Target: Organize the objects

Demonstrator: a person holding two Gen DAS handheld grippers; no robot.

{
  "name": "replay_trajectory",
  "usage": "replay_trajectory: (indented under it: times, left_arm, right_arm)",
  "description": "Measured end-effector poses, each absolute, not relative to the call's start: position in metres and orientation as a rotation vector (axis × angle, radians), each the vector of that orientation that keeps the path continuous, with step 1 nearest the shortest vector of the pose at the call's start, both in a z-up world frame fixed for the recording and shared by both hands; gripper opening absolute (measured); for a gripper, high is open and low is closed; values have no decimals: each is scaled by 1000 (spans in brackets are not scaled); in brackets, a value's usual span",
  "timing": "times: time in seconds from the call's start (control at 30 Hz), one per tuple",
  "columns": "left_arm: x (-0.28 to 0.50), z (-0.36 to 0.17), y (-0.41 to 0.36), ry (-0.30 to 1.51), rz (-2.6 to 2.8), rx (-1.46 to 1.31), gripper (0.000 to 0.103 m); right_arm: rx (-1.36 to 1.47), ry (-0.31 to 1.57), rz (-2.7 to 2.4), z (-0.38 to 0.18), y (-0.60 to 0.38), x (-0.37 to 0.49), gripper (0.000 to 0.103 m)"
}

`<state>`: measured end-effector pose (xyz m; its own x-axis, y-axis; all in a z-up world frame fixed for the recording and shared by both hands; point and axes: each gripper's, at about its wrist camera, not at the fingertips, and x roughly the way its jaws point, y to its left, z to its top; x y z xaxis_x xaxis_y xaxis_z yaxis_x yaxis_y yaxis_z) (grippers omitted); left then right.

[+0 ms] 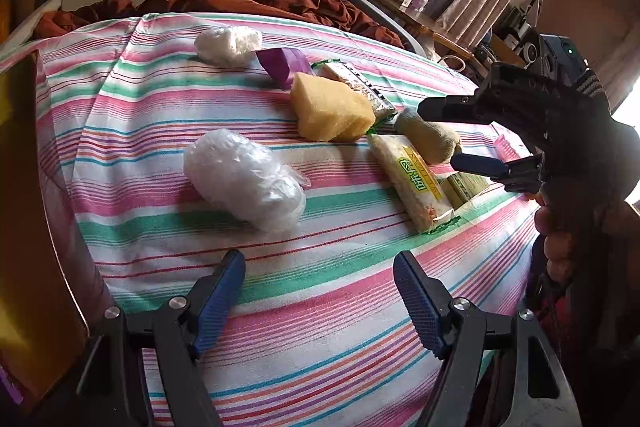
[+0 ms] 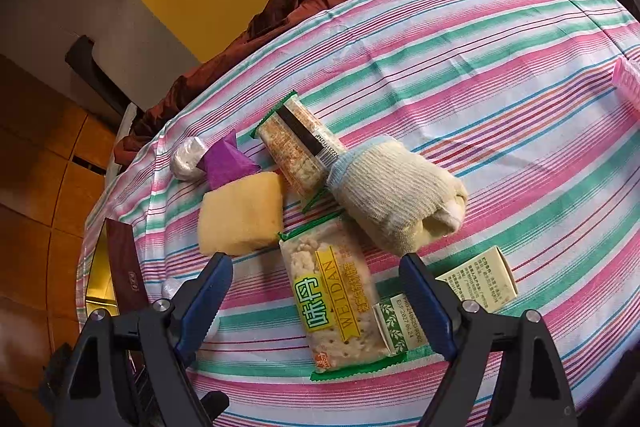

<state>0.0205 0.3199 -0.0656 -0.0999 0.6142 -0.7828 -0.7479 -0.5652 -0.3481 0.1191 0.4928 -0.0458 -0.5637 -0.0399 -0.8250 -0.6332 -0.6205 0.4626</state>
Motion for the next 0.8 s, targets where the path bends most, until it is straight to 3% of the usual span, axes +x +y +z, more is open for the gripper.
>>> replay_trajectory:
  times: [0.43, 0.6, 0.63, 0.8]
  left_arm:
    - [-26, -58, 346, 50, 1903, -1337, 72]
    - [-36, -75, 366, 160, 1925, -1362, 46]
    - [-34, -74, 367, 191, 1933, -1330, 37]
    - [-21, -76, 368, 278, 1933, -1235, 37]
  right_arm:
    - [-1212, 1059, 2242, -42, 489, 117, 87]
    - [-1241, 1042, 2229, -46, 489, 115, 86]
    - [-1253, 1030, 2221, -47, 488, 114, 82]
    - [-1361, 956, 2184, -58, 482, 105, 75]
